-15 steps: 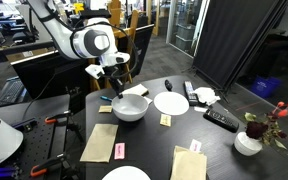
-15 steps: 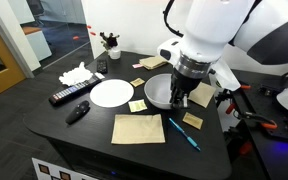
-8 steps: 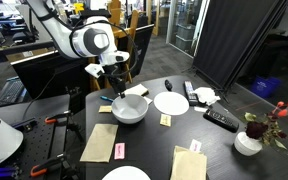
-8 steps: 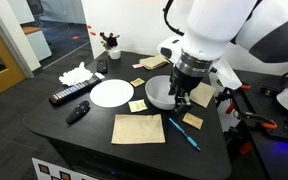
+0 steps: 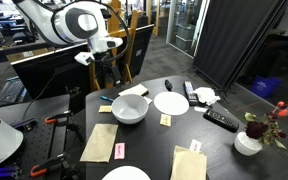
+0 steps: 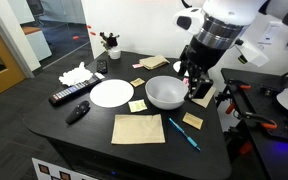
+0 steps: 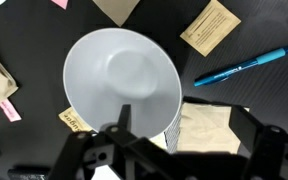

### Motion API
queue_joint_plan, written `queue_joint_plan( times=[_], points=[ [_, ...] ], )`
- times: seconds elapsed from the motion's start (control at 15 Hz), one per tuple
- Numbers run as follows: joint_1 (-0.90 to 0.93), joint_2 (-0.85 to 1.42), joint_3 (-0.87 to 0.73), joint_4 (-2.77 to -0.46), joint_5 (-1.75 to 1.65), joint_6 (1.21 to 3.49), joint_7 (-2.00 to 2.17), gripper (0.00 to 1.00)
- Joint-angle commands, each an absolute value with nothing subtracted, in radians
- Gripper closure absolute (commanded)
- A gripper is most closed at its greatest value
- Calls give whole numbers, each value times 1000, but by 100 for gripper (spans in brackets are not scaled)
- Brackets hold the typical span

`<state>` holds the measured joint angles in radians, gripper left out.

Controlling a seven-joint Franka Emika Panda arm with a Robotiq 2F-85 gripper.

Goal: Move the white bowl to the left

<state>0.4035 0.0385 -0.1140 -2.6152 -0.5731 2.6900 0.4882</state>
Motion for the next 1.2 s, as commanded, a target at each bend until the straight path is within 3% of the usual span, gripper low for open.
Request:
queue_joint_plan(
  times=[0.0, 0.53, 1.13],
  points=[
    [288, -155, 3, -2704, -506, 2614, 393, 0],
    [178, -337, 101, -2718, -313, 2527, 172, 0],
    [155, -311, 128, -2708, -311, 2550, 183, 0]
  ],
)
